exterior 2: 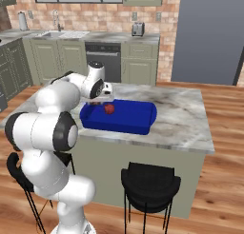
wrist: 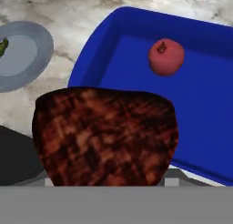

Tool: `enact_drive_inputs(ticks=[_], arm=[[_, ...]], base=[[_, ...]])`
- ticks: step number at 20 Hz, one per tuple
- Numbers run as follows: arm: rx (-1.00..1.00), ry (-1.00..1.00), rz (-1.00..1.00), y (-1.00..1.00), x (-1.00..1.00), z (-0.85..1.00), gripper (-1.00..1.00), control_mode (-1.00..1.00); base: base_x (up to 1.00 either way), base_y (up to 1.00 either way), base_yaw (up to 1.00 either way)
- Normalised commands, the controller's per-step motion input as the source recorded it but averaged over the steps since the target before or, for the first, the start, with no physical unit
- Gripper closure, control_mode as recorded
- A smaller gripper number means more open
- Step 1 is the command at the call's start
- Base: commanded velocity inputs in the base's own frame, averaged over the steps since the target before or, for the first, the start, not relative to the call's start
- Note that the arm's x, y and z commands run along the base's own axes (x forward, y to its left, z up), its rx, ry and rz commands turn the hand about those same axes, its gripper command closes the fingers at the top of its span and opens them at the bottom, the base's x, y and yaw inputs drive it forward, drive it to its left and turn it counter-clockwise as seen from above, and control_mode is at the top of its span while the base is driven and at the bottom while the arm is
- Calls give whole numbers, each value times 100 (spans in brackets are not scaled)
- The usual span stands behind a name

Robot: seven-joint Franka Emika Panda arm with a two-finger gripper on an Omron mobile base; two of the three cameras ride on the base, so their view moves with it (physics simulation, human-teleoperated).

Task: Create a steak meal by picking up the steak and asparagus from the tray and placing them on the plate. Leave the pomegranate on the tray.

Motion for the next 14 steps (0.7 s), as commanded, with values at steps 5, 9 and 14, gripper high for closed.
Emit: enact_drive_inputs(ticks=[5, 9, 14], arm=[[0, 5, 17, 100, -6, 0, 100, -100], [0, 5, 17, 98, 0, 0, 100, -100], [0, 5, 14, 93, 0, -6, 100, -100]], base=[[0, 0, 0], [0, 0, 0], [0, 0, 0]])
